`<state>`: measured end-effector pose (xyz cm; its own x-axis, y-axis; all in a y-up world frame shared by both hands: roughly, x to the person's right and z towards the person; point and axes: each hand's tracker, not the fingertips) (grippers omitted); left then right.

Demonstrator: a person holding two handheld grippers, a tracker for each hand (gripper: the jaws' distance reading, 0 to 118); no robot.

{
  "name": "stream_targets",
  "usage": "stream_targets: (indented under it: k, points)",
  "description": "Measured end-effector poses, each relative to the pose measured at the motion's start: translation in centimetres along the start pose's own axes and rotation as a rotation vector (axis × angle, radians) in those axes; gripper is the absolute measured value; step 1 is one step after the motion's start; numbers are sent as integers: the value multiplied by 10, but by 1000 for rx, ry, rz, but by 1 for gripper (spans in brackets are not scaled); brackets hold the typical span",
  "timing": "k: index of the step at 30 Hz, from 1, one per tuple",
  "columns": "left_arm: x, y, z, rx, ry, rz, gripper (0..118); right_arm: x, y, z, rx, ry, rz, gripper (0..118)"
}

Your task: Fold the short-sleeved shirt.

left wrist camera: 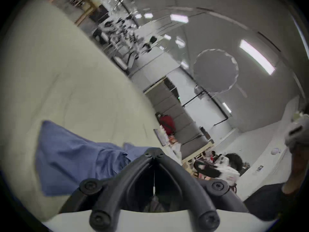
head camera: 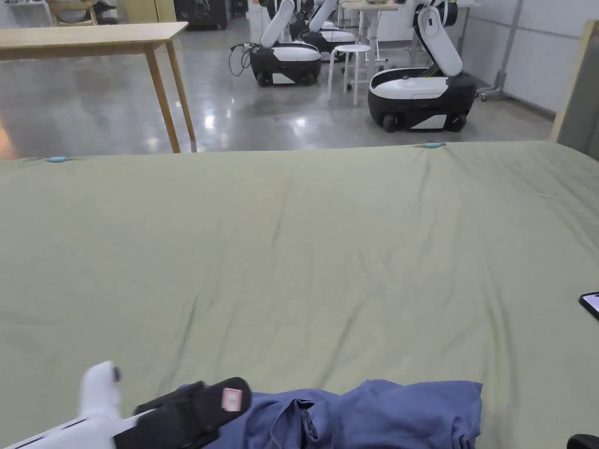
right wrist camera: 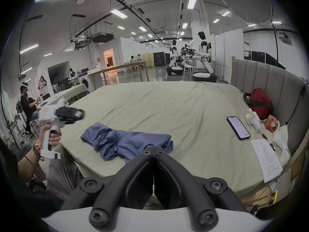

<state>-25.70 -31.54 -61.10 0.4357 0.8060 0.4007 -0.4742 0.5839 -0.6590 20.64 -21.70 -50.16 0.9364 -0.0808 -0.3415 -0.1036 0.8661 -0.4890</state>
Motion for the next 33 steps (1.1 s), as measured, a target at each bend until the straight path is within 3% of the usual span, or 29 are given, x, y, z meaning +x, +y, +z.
stream_targets:
  k: [5,7,13,15,16,17,18,19,20,22,29,32,33]
  points:
    - [31,-13,86,91,-8,-59,0,-1,3,-3,24,32,-9,0]
    - [34,-19,106,108,72,-81,0,-2,4,-8,16,41,-8,0]
    - [28,-7,102,100,84,-93,0,-13,4,-13,-12,58,30,0]
    - [9,3,94,72,242,-170,0,-15,4,-10,-17,61,32,0]
    - [-1,8,89,60,292,-196,6,-15,3,-9,-19,61,31,0]
    - [-14,11,83,37,318,-191,23,-15,2,-7,-19,58,29,0]
    - [-27,13,75,13,295,-148,53,-15,1,-5,-18,51,27,0]
    - [-43,21,58,-13,281,-106,92,-14,0,-3,-18,45,25,0]
    - [-54,22,50,-37,266,-65,118,-14,0,-2,-19,41,22,0]
    - [-72,23,36,-20,213,-26,118,-12,-1,1,-22,31,16,0]
    - [-134,6,-3,-148,271,124,118,-10,0,8,-25,5,16,0]
    - [-126,4,-12,-106,222,58,118,-9,1,10,-21,-1,13,0]
    - [-120,-1,-17,-130,181,91,118,-9,1,10,-21,-3,11,0]
